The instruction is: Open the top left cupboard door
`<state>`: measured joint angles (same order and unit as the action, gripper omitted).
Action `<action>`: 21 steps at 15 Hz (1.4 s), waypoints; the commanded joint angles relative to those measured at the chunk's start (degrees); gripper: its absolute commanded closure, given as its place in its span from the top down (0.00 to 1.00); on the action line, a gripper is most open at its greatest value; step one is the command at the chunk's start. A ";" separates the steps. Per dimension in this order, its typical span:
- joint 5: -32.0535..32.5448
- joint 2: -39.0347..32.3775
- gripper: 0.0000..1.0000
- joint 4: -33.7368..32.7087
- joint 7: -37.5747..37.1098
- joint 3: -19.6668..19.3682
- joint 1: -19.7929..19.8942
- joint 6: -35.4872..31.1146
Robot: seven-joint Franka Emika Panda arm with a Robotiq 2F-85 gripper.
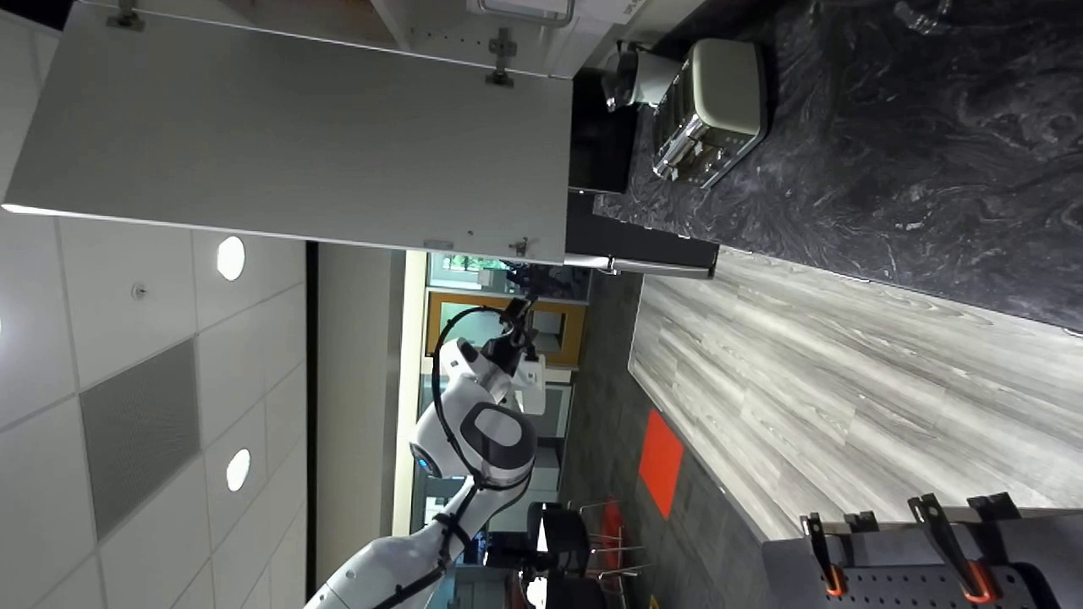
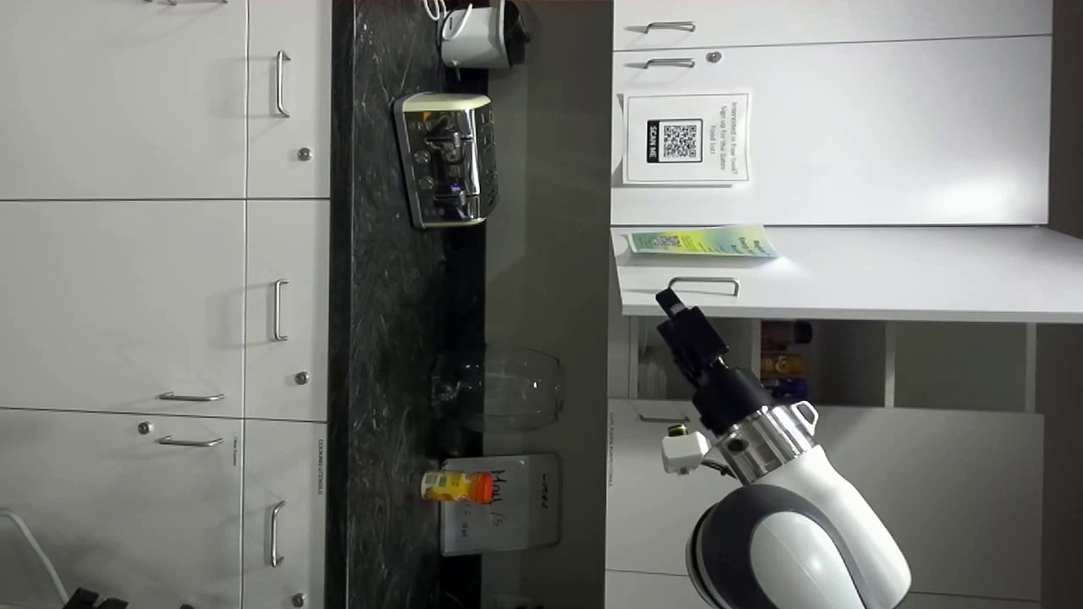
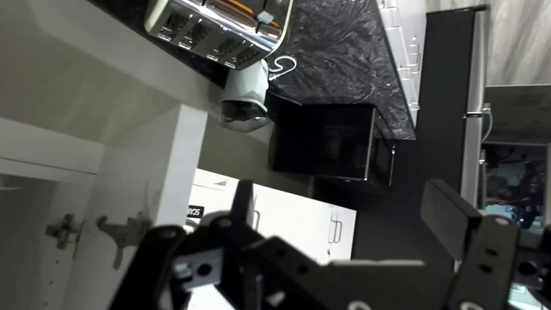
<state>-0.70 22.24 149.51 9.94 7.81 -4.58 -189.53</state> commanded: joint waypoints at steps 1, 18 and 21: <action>-0.08 5.06 1.00 3.62 -0.61 5.72 3.63 2.70; 6.94 18.83 1.00 0.84 -20.51 19.25 25.00 22.82; 7.32 19.13 1.00 0.75 -20.77 18.20 24.04 23.60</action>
<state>3.46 41.85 150.37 -8.65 27.65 20.84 -166.11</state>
